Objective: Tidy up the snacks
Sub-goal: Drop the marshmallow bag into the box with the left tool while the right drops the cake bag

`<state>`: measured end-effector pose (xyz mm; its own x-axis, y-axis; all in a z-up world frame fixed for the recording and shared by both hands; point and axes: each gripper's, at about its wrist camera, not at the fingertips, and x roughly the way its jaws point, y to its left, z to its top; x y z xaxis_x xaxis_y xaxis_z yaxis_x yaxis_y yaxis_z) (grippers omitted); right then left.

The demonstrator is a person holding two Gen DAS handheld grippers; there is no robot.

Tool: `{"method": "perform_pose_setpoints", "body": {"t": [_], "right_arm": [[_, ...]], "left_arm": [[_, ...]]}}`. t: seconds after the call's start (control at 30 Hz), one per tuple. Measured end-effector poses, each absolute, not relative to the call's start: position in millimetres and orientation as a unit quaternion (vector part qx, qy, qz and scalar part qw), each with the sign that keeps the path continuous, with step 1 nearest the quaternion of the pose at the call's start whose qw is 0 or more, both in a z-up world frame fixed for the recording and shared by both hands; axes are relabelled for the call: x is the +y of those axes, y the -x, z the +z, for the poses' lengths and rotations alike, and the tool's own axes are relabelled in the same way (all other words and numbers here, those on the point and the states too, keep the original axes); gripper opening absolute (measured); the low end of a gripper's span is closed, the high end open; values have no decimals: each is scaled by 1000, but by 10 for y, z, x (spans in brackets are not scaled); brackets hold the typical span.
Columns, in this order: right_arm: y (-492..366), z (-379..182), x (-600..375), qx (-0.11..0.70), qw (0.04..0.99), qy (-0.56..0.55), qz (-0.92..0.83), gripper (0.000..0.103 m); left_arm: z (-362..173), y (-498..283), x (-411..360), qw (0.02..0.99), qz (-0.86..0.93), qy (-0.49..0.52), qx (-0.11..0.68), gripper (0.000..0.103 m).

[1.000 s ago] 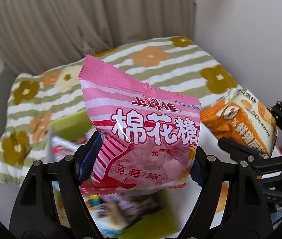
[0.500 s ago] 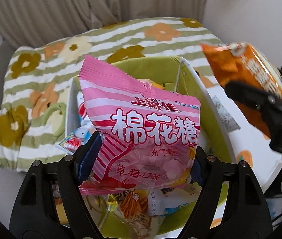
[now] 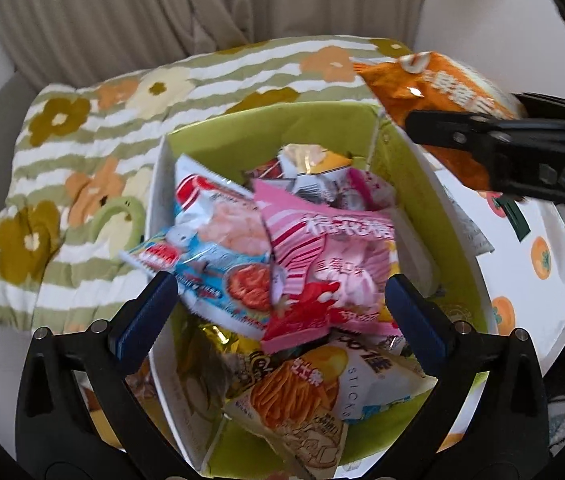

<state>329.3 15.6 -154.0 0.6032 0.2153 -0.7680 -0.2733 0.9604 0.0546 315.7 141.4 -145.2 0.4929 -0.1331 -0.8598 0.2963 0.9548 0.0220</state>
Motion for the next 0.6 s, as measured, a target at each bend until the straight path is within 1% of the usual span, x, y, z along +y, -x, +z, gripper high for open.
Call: {"method": "perform_pose_setpoints", "body": {"t": [0.13, 0.23, 0.3, 0.33, 0.37, 0.6], "right_arm": [[-3524, -1580, 322, 434, 885, 43, 164, 63], [-3608, -1629, 391, 435, 881, 43, 183, 66], [-3596, -1640, 391, 428, 883, 37, 191, 79], [-3566, -1630, 376, 417, 887, 31, 196, 95], [-3538, -1619, 359, 410, 890, 28, 198, 103], [-3298, -1578, 282, 390, 902, 29, 184, 103]], "left_arm": [[-1482, -3203, 1531, 860, -101, -69, 495, 102], [-1526, -3237, 1555, 855, -89, -63, 507, 102], [-1528, -3223, 1546, 857, -80, -65, 504, 102], [-1527, -3212, 1544, 858, -77, -66, 503, 102], [-1530, -3195, 1541, 859, -75, -63, 503, 102], [-1515, -3023, 1526, 861, -72, -64, 500, 102]]}}
